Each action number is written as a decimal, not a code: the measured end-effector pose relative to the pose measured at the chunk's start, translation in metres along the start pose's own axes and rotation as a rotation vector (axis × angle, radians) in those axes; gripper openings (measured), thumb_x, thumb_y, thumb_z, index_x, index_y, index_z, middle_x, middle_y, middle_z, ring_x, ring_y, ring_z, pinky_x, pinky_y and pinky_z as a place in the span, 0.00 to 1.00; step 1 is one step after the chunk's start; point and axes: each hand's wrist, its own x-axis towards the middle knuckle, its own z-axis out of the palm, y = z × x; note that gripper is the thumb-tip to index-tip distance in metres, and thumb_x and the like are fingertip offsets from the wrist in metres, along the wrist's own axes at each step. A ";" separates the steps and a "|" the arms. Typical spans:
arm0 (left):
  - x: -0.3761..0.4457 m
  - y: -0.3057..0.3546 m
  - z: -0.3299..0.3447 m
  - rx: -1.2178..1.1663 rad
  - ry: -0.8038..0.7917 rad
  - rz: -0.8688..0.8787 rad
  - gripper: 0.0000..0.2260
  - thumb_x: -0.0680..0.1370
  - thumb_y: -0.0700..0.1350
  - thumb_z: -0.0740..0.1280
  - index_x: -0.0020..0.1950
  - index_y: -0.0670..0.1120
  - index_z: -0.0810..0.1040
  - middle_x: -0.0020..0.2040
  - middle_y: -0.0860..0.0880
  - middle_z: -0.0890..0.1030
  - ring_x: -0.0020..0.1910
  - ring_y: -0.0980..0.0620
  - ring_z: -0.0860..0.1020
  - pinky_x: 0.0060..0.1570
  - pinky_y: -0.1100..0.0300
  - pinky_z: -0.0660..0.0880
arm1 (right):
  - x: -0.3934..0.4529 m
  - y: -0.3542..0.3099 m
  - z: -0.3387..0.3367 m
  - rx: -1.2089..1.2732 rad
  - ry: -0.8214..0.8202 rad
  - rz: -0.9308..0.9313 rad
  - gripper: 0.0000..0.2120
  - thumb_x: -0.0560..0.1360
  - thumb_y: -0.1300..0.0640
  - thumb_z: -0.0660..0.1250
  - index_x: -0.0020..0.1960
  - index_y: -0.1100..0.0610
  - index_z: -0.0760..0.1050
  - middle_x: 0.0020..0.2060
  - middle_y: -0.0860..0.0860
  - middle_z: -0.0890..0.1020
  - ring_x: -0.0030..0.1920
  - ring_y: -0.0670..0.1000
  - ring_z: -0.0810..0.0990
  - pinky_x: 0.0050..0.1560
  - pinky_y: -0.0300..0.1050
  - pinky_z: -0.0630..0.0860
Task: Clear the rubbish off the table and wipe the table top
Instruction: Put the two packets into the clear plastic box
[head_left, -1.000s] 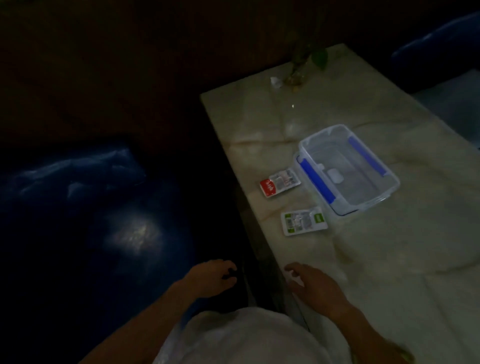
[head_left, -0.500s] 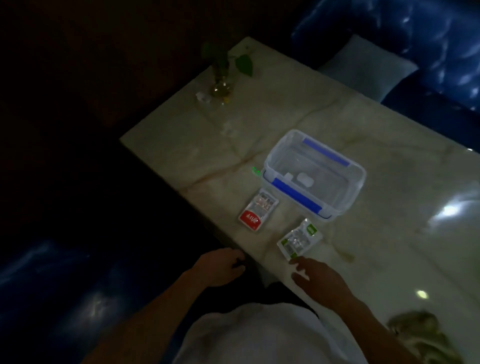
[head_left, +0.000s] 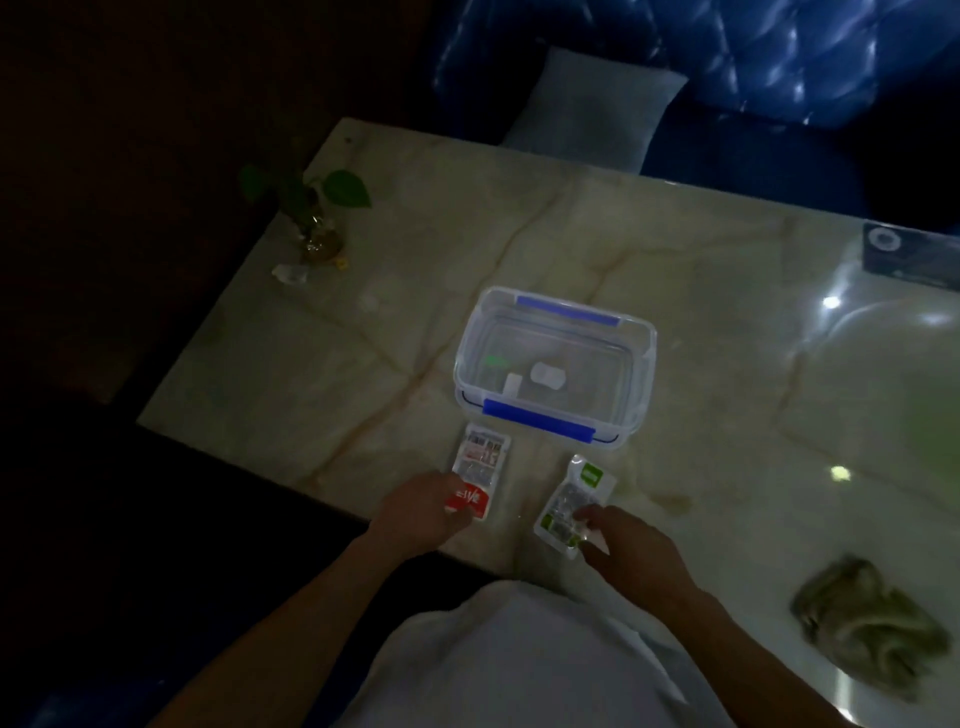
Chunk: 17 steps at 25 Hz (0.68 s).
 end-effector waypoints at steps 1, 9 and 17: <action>0.005 0.002 -0.003 0.004 0.009 -0.024 0.20 0.73 0.59 0.67 0.61 0.52 0.75 0.59 0.47 0.79 0.58 0.47 0.77 0.61 0.54 0.73 | 0.006 0.000 -0.001 -0.022 0.017 -0.013 0.21 0.77 0.47 0.63 0.69 0.45 0.67 0.64 0.47 0.77 0.59 0.49 0.78 0.55 0.44 0.77; 0.041 0.027 -0.003 -0.036 -0.030 -0.208 0.37 0.61 0.66 0.67 0.67 0.53 0.68 0.62 0.45 0.74 0.61 0.44 0.73 0.62 0.47 0.73 | 0.048 0.002 0.005 -0.366 0.039 -0.265 0.27 0.77 0.54 0.64 0.74 0.47 0.62 0.77 0.55 0.60 0.77 0.60 0.58 0.71 0.59 0.65; 0.063 0.035 -0.002 0.048 0.073 -0.216 0.30 0.68 0.57 0.72 0.65 0.51 0.64 0.62 0.45 0.70 0.59 0.44 0.74 0.56 0.48 0.74 | 0.052 -0.007 0.008 -0.394 -0.009 -0.203 0.26 0.65 0.52 0.78 0.61 0.47 0.78 0.66 0.55 0.78 0.67 0.60 0.76 0.61 0.56 0.77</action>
